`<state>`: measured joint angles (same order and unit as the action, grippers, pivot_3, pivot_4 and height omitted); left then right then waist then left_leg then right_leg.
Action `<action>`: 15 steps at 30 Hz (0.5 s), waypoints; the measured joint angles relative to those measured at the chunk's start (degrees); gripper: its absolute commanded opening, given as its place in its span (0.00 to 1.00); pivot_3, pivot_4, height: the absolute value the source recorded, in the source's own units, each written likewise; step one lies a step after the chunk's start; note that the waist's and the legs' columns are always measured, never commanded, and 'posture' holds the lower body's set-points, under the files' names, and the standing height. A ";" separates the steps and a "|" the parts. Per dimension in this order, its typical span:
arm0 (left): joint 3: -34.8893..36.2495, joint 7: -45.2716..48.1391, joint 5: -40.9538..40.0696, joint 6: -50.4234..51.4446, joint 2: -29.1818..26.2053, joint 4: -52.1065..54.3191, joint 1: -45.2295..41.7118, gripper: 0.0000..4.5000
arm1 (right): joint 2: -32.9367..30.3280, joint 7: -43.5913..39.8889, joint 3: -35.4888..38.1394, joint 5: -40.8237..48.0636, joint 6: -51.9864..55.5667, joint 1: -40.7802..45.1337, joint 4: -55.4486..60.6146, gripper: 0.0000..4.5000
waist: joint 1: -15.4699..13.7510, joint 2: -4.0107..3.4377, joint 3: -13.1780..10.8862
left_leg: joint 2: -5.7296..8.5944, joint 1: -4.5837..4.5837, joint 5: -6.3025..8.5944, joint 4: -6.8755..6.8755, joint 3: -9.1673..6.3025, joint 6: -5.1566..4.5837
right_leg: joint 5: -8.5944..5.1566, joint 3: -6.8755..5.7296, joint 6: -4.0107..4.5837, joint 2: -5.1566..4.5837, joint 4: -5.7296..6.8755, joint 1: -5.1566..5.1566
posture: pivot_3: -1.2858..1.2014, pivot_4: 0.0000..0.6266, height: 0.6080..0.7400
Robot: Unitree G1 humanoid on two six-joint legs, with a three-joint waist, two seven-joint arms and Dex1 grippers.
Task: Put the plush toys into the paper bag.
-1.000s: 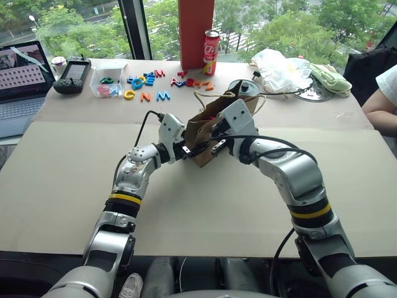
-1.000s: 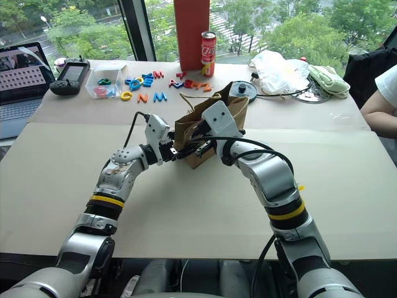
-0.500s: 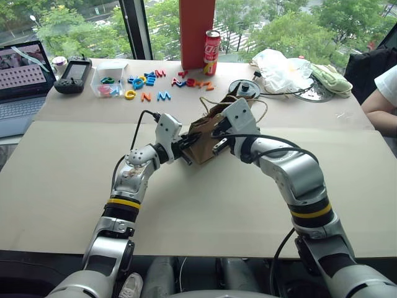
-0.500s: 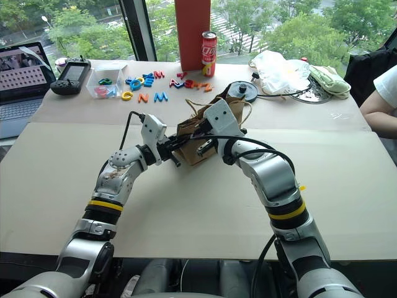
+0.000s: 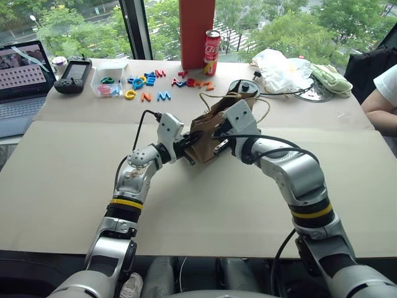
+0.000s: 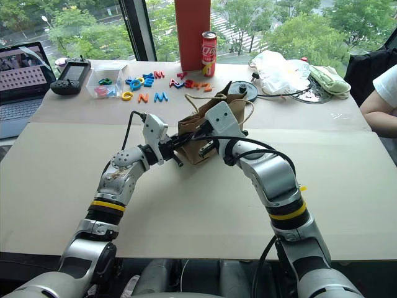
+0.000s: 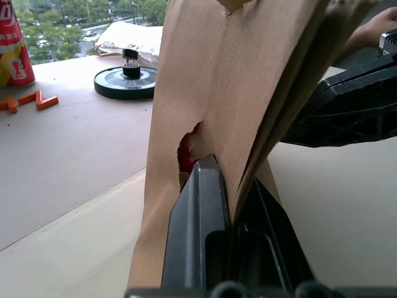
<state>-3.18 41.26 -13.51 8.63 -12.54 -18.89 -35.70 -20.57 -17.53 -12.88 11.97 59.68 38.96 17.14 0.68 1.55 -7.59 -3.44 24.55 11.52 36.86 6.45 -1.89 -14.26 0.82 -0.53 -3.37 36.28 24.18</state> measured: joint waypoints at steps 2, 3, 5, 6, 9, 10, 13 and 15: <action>0.19 -0.27 0.07 -0.36 0.00 -0.53 -0.03 0.03 | -1.37 -0.93 0.09 0.07 -0.03 -1.04 1.63 0.00 | -0.03 0.00 0.00 | 0.00 0.00 0.00 0.00 0.00 0.00 | 0.00 0.00 0.00 0.00 -0.01 -0.01 | 0.52 0.24 0.99; 0.39 -0.46 0.13 -0.64 -0.07 -1.01 -0.03 0.03 | -1.98 -1.60 0.09 0.19 -0.06 -1.66 2.75 0.00 | -0.04 0.00 0.00 | 0.00 0.00 0.00 0.00 0.00 0.00 | 0.00 0.00 0.00 0.00 -0.02 0.00 | 0.52 0.24 0.99; 0.82 -0.77 0.15 -1.04 -0.10 -2.07 -0.09 0.03 | -3.23 -3.46 0.23 0.78 -0.50 -2.87 5.38 0.00 | -0.04 0.00 0.00 | 0.00 0.01 0.00 0.00 -0.04 0.00 | 0.00 0.00 0.00 0.00 -0.02 0.00 | 0.52 0.24 0.99; 0.93 -0.90 0.16 -1.18 -0.13 -2.44 -0.14 0.03 | -3.82 -4.54 0.45 1.36 -0.70 -3.67 7.30 0.00 | -0.04 0.00 0.00 | 0.00 0.01 0.00 0.00 -0.05 0.00 | 0.00 -0.01 0.00 0.00 -0.03 0.00 | 0.52 0.24 0.99; 1.02 -1.20 0.21 -1.77 -0.13 -3.47 -0.68 0.03 | -5.19 -7.47 1.34 3.51 -0.92 -5.12 11.71 0.00 | -0.05 0.00 0.00 | 0.00 0.00 0.00 0.00 -0.07 0.00 | 0.00 -0.01 0.00 0.01 -0.02 -0.02 | 0.52 0.24 0.99; 1.03 -1.25 0.22 -2.35 -0.08 -4.13 -1.09 0.03 | -6.31 -9.16 2.76 5.21 -0.96 -6.35 13.81 0.00 | -0.08 0.00 0.00 | 0.01 0.00 0.00 0.01 -0.08 0.00 | 0.00 -0.01 0.00 0.00 -0.03 -0.03 | 0.52 0.24 0.99; 1.47 -1.30 0.23 -2.75 -0.75 -4.92 -1.76 0.03 | -9.42 -14.16 7.01 10.30 -0.92 -9.49 17.09 0.00 | -0.21 0.01 0.00 | 0.02 -0.02 0.01 0.01 -0.10 -0.01 | 0.00 -0.01 -0.01 -0.01 -0.06 -0.07 | 0.52 0.24 0.99; 1.83 -0.49 0.13 -2.99 -1.42 -5.00 -1.83 0.03 | -10.64 -18.00 13.41 14.99 -0.93 -11.79 16.58 0.00 | -0.40 0.01 0.00 | 0.04 -0.02 0.01 0.02 -0.11 -0.01 | 0.01 -0.01 -0.02 -0.01 -0.09 -0.10 | 0.52 0.24 0.99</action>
<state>-1.35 40.77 -13.38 5.63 -13.95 -23.89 -37.52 -31.21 -35.53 0.53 26.96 58.76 27.17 33.71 0.28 1.56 -7.59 -3.40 24.54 11.52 36.87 6.35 -1.90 -14.25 0.81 -0.56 -3.38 36.19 24.07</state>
